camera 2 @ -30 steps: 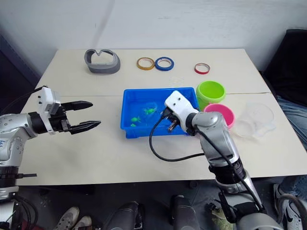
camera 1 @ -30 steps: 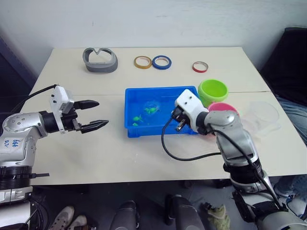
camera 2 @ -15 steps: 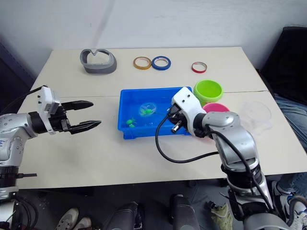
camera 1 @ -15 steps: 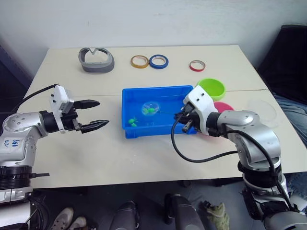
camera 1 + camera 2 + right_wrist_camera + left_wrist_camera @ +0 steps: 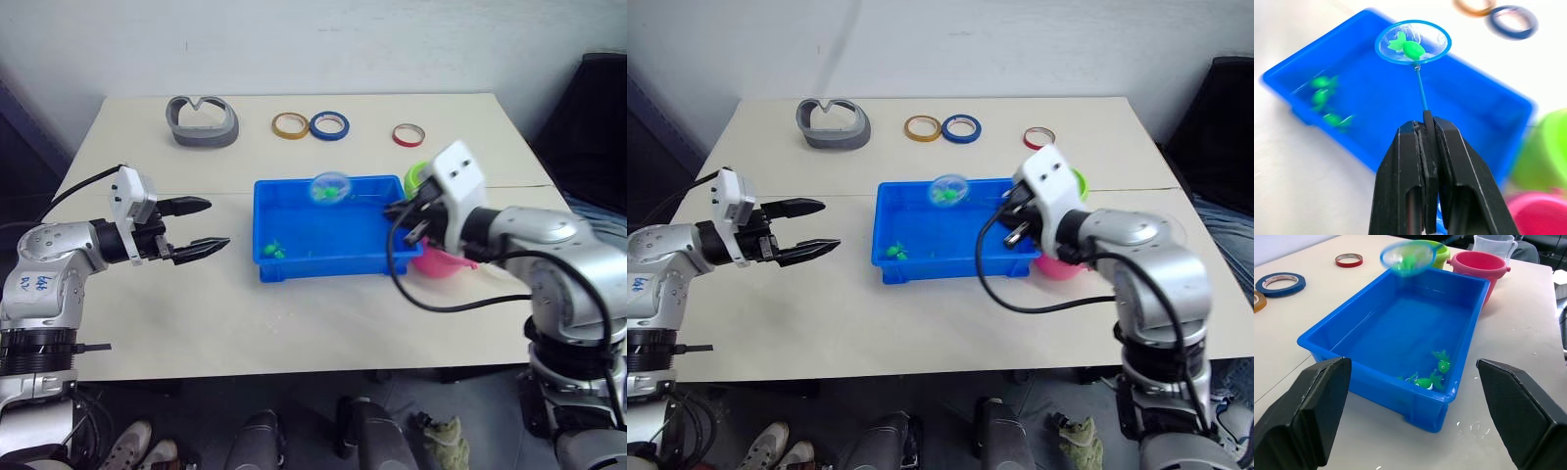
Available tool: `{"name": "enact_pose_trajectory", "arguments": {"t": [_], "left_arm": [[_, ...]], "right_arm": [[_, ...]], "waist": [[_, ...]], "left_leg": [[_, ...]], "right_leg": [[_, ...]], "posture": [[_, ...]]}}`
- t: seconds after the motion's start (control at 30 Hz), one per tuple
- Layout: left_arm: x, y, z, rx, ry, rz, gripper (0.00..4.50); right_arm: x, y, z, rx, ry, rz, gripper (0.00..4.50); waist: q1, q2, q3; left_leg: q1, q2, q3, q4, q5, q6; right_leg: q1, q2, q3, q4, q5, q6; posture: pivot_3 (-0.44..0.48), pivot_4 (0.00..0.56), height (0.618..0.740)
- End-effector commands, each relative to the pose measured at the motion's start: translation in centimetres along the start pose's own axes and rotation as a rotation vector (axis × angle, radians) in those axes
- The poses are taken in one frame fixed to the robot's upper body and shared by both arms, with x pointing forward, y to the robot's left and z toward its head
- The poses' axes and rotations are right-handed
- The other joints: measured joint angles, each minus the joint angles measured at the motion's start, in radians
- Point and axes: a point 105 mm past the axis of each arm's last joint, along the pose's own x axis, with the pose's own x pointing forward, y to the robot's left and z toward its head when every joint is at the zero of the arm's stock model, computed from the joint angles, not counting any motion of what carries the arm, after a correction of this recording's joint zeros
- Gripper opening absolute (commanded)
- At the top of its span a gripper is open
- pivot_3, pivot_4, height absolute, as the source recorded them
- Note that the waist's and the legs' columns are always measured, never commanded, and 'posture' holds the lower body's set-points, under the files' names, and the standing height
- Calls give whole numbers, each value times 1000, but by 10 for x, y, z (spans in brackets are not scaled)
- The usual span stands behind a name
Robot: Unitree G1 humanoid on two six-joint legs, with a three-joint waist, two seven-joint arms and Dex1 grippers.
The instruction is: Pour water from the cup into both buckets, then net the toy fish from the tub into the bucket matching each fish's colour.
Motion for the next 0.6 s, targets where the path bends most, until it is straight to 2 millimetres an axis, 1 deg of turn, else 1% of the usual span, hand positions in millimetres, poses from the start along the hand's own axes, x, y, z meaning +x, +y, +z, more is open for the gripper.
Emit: {"name": "enact_pose_trajectory", "arguments": {"t": [0.03,0.13,0.27,0.3,0.43,0.6], "left_arm": [[6,1,8,38,-23,-18,4469],[10,2,7,38,-28,-27,4469],[12,2,8,40,-32,-32,4469],[12,2,8,40,-33,-32,4469],[12,2,8,41,-32,-35,4469],[16,2,8,43,-37,-43,4469]], "right_arm": [[-22,-39,11,-15,-41,-158,0],[-34,-66,7,-42,-12,-254,0],[-42,-89,-8,-94,54,-334,0],[-44,-95,-15,-127,86,-360,0],[-41,-103,-30,-272,159,-394,0],[-25,-102,-37,-458,178,-398,0]], "waist": [[0,0,0],[-2,0,0],[-6,0,0],[-5,0,0],[-4,0,0],[-4,0,0]], "left_leg": [[0,0,0,0,0,0],[0,0,1,-1,0,0],[0,0,3,-2,0,0],[1,1,3,-2,0,0],[1,0,4,-2,0,0],[2,0,5,-2,1,-1]], "right_leg": [[0,0,0,0,0,0],[0,0,0,0,0,0],[0,1,0,0,0,0],[0,1,0,0,0,0],[0,1,0,-1,0,1],[0,2,-1,-1,0,1]], "posture": [[0,150,713],[0,150,713],[0,150,713],[0,150,713],[0,150,713],[0,150,713]]}}
